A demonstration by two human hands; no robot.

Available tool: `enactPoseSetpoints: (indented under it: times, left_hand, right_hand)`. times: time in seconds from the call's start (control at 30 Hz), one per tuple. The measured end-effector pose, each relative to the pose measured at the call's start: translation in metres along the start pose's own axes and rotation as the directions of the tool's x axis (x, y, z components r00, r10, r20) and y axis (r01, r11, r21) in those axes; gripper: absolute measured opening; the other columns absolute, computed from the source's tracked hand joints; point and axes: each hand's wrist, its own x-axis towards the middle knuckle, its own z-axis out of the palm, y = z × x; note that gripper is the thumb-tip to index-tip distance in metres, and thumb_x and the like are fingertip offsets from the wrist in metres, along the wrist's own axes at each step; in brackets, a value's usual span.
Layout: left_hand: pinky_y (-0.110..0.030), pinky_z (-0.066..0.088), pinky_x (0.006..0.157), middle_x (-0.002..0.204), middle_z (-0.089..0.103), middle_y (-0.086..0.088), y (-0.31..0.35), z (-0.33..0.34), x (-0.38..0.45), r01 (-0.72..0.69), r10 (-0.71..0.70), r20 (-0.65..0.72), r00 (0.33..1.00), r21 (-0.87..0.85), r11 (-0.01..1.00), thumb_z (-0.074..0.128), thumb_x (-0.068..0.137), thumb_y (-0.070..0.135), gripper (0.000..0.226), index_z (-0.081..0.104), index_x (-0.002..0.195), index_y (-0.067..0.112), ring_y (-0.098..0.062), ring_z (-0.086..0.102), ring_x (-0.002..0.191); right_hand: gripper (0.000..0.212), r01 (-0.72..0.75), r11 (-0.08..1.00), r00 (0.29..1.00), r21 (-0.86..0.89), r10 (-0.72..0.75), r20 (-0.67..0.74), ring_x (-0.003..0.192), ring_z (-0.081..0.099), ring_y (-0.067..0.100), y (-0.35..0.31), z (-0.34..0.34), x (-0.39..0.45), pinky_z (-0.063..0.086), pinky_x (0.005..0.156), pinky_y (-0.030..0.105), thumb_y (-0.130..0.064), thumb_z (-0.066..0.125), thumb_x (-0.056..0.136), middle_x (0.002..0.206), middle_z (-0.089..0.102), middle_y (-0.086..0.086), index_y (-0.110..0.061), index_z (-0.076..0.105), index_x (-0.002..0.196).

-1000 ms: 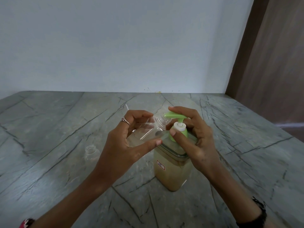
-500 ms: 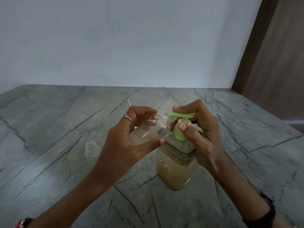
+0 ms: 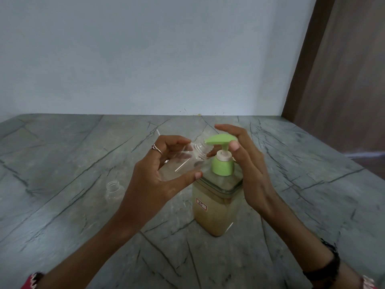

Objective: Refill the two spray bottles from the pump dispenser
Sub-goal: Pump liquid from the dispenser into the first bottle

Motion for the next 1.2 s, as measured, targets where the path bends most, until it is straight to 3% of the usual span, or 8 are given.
enactPoseSetpoints:
  times: [0.13,0.2,0.3,0.4,0.6,0.73,0.97,1.2]
  left_hand:
    - [-0.008,0.046,0.081,0.105,0.064,0.023,0.002,0.0,0.0,0.004,-0.003,-0.003,1.0,0.014,1.0,0.073,0.062,0.039,0.045,0.054,0.103,0.035,0.002,0.062,0.099]
    - [-0.007,0.045,0.082,0.106,0.063,0.023,0.002,0.0,0.0,0.004,-0.004,-0.006,1.0,0.016,1.0,0.073,0.061,0.04,0.046,0.054,0.103,0.035,0.003,0.062,0.099]
    - [-0.007,0.045,0.082,0.106,0.063,0.024,0.002,0.0,0.0,0.012,-0.012,-0.006,1.0,0.022,1.0,0.073,0.061,0.041,0.047,0.053,0.103,0.035,0.004,0.062,0.099]
    - [-0.008,0.046,0.082,0.106,0.063,0.025,0.003,0.0,0.0,0.019,-0.019,-0.008,1.0,0.025,1.0,0.073,0.06,0.042,0.047,0.053,0.102,0.036,0.004,0.062,0.098]
    - [-0.007,0.046,0.08,0.104,0.062,0.027,0.004,-0.001,0.0,0.002,-0.002,-0.009,1.0,0.038,0.999,0.073,0.061,0.042,0.047,0.053,0.103,0.036,0.005,0.061,0.097]
    - [-0.007,0.047,0.079,0.105,0.062,0.027,0.002,0.0,0.0,-0.016,0.016,-0.006,1.0,0.058,0.998,0.073,0.061,0.041,0.047,0.053,0.103,0.036,0.005,0.061,0.098]
    - [-0.003,0.044,0.079,0.108,0.061,0.025,-0.002,-0.002,0.002,-0.027,0.026,0.013,1.0,0.124,0.992,0.071,0.062,0.044,0.046,0.055,0.104,0.034,0.006,0.059,0.101]
    - [-0.006,0.045,0.081,0.104,0.062,0.028,-0.001,-0.001,0.002,-0.008,0.007,0.012,1.0,0.062,0.998,0.08,0.059,0.034,0.052,0.053,0.104,0.035,0.005,0.06,0.101]
  right_hand:
    - [0.043,-0.326,0.945,0.945,0.007,0.326,0.003,0.084,0.063,-0.012,-0.016,0.001,0.002,0.042,0.072,0.005,-0.059,0.035,0.087,0.082,0.072,-0.023,-0.035,0.071,0.087]
    - [0.047,-0.469,0.883,0.883,-0.016,0.469,0.016,0.076,0.06,-0.014,-0.028,0.001,0.007,0.038,0.076,0.012,-0.065,0.039,0.084,0.068,0.067,-0.03,-0.032,0.071,0.085]
    - [0.036,-0.627,0.779,0.777,0.003,0.624,0.083,0.083,0.057,-0.002,-0.041,-0.005,0.016,0.04,0.095,0.033,-0.06,0.05,0.079,0.056,0.065,-0.027,-0.03,0.068,0.073]
    - [0.037,-0.726,0.688,0.678,-0.006,0.717,0.165,0.085,0.064,0.01,-0.047,-0.009,0.022,0.049,0.085,0.037,-0.061,0.06,0.07,0.073,0.073,-0.018,-0.028,0.074,0.078]
    - [0.026,-0.771,0.632,0.634,0.085,0.745,0.21,0.064,0.066,0.012,-0.047,-0.011,0.026,0.052,0.057,0.023,-0.046,0.064,0.073,0.077,0.074,-0.006,-0.023,0.072,0.084]
    - [0.047,-0.698,0.708,0.712,0.108,0.669,0.211,0.083,0.071,0.015,-0.042,-0.014,0.023,0.054,0.07,0.027,-0.047,0.063,0.058,0.091,0.075,-0.006,-0.026,0.074,0.099]
    - [0.021,-0.614,0.782,0.785,0.102,0.593,0.177,0.068,0.066,-0.006,-0.037,-0.013,0.024,0.05,0.063,0.009,-0.027,0.063,0.081,0.086,0.074,-0.013,-0.023,0.074,0.099]
    - [0.034,-0.735,0.671,0.671,0.101,0.695,0.259,0.074,0.069,0.011,-0.039,-0.011,0.026,0.054,0.065,0.019,-0.044,0.06,0.079,0.088,0.075,-0.002,-0.017,0.074,0.093]
